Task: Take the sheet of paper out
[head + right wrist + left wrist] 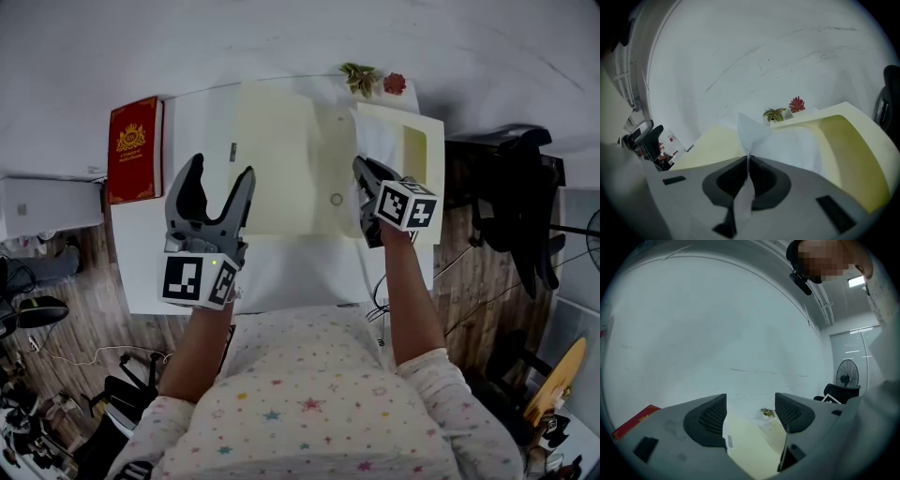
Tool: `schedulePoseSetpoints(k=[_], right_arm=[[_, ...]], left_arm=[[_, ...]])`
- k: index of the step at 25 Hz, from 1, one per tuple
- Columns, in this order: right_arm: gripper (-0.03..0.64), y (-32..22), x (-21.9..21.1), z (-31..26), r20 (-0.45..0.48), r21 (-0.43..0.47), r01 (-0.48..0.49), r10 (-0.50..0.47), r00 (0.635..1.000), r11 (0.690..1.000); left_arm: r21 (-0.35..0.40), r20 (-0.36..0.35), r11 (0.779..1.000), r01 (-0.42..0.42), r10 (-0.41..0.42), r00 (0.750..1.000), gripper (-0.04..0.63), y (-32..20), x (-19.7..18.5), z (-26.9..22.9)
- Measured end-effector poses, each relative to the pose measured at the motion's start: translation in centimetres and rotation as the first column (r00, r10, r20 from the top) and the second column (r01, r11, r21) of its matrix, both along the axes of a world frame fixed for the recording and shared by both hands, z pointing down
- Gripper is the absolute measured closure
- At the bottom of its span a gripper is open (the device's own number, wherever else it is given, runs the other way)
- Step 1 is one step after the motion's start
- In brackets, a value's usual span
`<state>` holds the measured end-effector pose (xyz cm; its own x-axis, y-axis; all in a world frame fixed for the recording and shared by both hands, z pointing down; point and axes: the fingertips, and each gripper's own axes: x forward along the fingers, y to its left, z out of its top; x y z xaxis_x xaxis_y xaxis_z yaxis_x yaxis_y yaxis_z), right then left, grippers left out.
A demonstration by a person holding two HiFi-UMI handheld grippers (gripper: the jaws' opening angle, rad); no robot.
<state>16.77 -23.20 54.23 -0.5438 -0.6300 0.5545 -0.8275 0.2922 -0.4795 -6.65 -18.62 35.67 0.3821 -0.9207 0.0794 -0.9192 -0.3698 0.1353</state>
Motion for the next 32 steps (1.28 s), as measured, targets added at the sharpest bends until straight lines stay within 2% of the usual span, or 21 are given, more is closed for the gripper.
schedulePoseSetpoints(k=[9,22,32], right_arm=[[0.601,0.3,-0.8,-1.9,0.062,0.035,0.021,-0.023,0.998,0.999],[0.601,0.7,-2.1,-5.7,0.255,0.062,0.021,-0.036,0.966,0.998],[0.603,1.2,-2.9,-8.8,0.304,0.119,0.041,-0.076,0.95,0.992]], left_arm=[[0.013,0.002,1.0,0.01,-0.01,1.0,0.296,0.7,-0.3,-0.7],[0.052,-0.002,0.999,0.011,-0.011,1.0,0.296,1.2,-0.5,-2.4],[0.084,-0.008,0.996,0.023,-0.022,1.0,0.296,1.9,-0.5,-4.0]])
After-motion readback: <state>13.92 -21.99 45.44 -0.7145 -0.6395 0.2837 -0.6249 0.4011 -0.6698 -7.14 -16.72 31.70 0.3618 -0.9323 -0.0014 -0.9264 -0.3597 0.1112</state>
